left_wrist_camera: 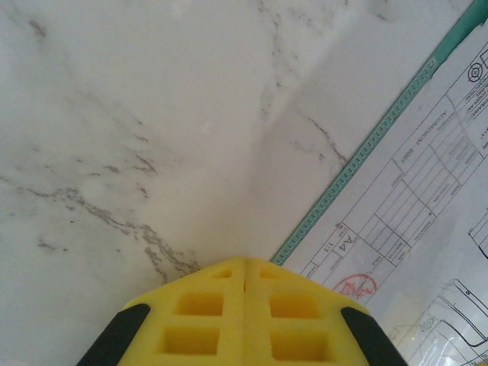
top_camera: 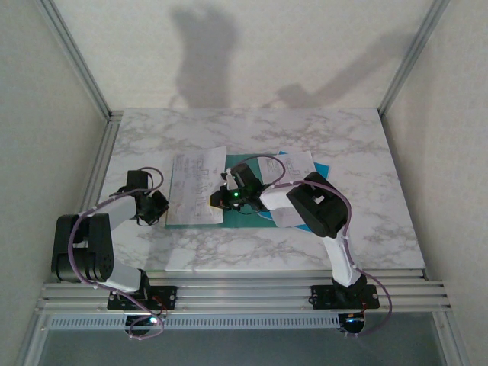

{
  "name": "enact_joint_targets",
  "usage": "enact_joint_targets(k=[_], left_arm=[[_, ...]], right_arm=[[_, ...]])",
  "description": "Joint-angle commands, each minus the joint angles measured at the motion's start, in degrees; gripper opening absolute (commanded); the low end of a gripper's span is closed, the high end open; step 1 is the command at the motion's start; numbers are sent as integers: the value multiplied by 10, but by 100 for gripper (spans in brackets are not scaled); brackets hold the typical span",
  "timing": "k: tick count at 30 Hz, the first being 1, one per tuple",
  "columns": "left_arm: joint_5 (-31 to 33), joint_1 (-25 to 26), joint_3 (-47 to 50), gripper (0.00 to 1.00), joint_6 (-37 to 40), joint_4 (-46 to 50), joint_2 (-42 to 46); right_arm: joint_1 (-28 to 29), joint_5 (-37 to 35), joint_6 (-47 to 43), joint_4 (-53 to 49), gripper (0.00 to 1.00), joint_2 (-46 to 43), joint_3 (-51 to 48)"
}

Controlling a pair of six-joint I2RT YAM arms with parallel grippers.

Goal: Put the files into the folder

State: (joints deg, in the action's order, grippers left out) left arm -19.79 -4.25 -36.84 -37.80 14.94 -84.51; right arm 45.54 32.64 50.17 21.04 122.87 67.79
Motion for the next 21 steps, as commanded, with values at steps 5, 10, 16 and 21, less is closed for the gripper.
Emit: enact_joint_targets(k=[5,10,16,21], left_arm=[[-45,6,19,0,-8,28,-24],[-46,6,17,0,-10,25,-31],[-47,6,10,0,-10,25,-36],[-46,6,10,0,-10,24,-37]], right_arm=[[12,12,-36,-74,0,6,26],[12,5,-70,-145,0,-3,52],[13,-4,-93,-201,0,-5,77],[13,-3,-90,-198,0,-2,73]])
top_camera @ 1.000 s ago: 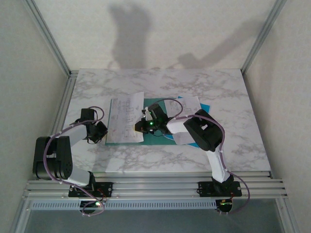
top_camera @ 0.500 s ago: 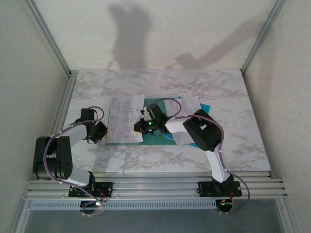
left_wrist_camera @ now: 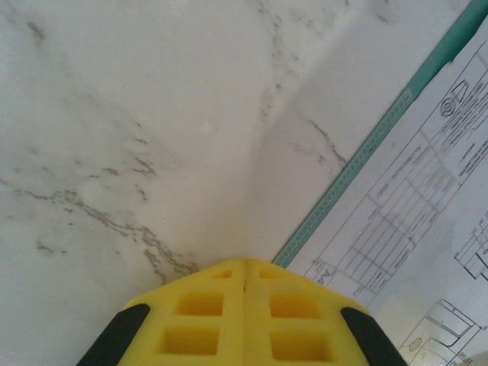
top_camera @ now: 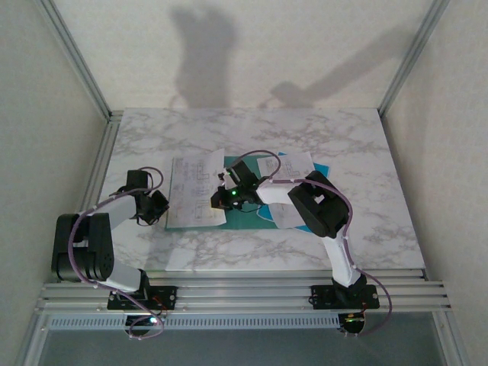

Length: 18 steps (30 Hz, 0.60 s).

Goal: Put the files into the folder

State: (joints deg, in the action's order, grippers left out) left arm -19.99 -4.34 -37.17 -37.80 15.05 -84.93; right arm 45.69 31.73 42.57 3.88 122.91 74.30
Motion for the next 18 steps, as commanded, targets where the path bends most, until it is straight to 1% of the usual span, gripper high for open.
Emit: enact_joint_targets(k=[1,7,13,14,15,16,18], left_arm=[[-44,7,13,0,-10,23,-33],[-46,7,14,0,-11,21,-34],[-46,7,13,0,-13,20,-32],[-46,7,13,0,-13,20,-31],[-46,7,13,0,-13,22,-31],[-46,7,13,0,-13,22,-29],[-43,7,13,0,-13,25,-25]], right_arm=[[11,7,-15,-27,0,-1,8],[12,7,-12,-36,0,4,10],[17,0,14,-43,0,1,6],[17,-3,18,-50,2,-1,8],[16,-6,25,-62,7,-2,11],[17,-10,33,-77,16,-4,15],[17,-16,50,-89,29,-16,12]])
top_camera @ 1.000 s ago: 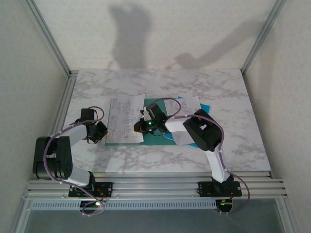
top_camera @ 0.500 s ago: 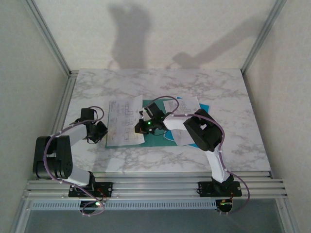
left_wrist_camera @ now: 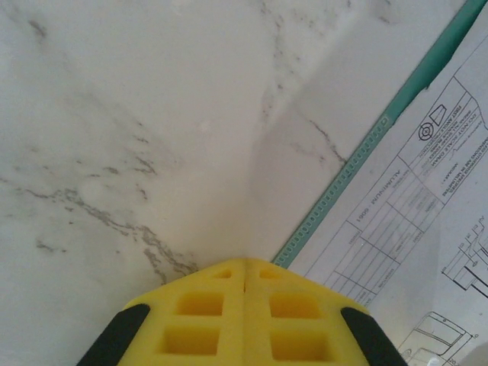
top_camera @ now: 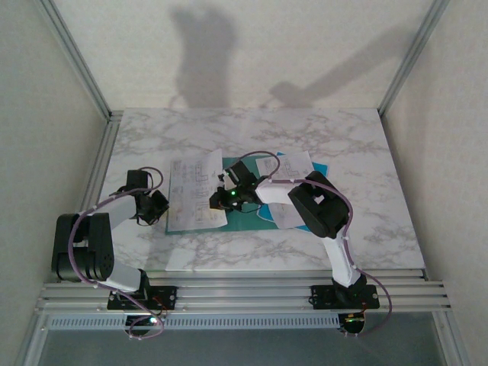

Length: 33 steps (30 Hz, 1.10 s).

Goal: Put the files into the folder

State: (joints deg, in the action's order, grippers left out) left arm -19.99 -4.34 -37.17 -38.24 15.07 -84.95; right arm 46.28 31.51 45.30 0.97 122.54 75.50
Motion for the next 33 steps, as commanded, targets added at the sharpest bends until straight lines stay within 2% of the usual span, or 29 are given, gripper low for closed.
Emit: enact_joint_targets(k=[1,4,9,15,18,22,24,27,33], left_arm=[[-43,7,12,0,-8,26,-23],[-34,7,10,0,-9,33,-13],[-10,10,-14,0,-9,67,21],[4,40,-58,6,-21,102,60],[1,82,-77,8,-40,100,59],[-4,146,-105,10,-69,77,38],[-9,178,-118,10,-82,59,19],[-11,219,-138,9,-83,45,-14],[6,251,-138,5,-68,65,-36]], right_arm=[[11,-19,33,-63,36,-22,-6],[11,-32,58,-81,49,-51,-14],[11,-71,72,-161,58,-100,-12],[3,-151,77,-241,60,-168,-19],[-5,-193,80,-255,56,-202,-39],[-25,-210,102,-235,48,-233,-86],[-32,-207,115,-221,39,-239,-101],[-32,-205,128,-211,31,-236,-106],[-32,-174,166,-209,26,-200,-111]])
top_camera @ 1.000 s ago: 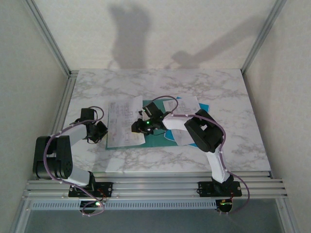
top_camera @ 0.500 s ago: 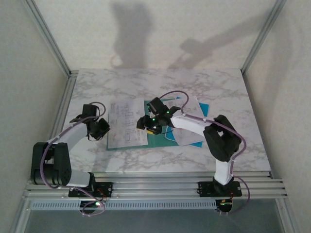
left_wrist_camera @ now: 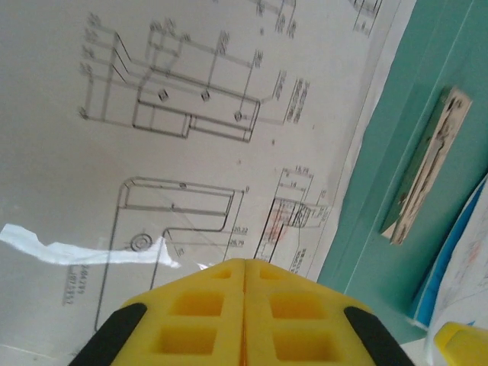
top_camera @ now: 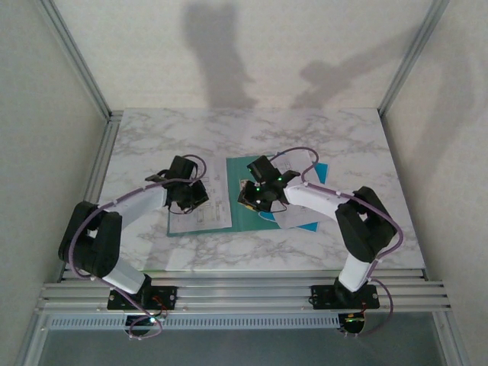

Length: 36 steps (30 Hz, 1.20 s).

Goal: Put the files into the folder

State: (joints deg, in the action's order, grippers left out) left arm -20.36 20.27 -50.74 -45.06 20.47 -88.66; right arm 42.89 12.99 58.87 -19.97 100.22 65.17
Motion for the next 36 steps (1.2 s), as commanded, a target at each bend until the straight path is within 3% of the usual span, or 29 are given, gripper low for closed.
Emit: enact_joint_targets(k=[1,10,25,34,36], left_arm=[[8,6,3,5,2,11,3],[-8,6,55,2,30,34,25],[-46,24,124,0,4,-35,18],[-42,44,129,0,-14,-53,5],[-44,47,129,0,-17,-58,5]], right_arm=[[2,13,34,0,26,28,-9],[2,5,28,-46,22,92,12],[-39,-60,-21,-126,22,111,25],[-35,-70,-22,-115,30,53,63],[-33,-70,-10,-116,35,51,79]])
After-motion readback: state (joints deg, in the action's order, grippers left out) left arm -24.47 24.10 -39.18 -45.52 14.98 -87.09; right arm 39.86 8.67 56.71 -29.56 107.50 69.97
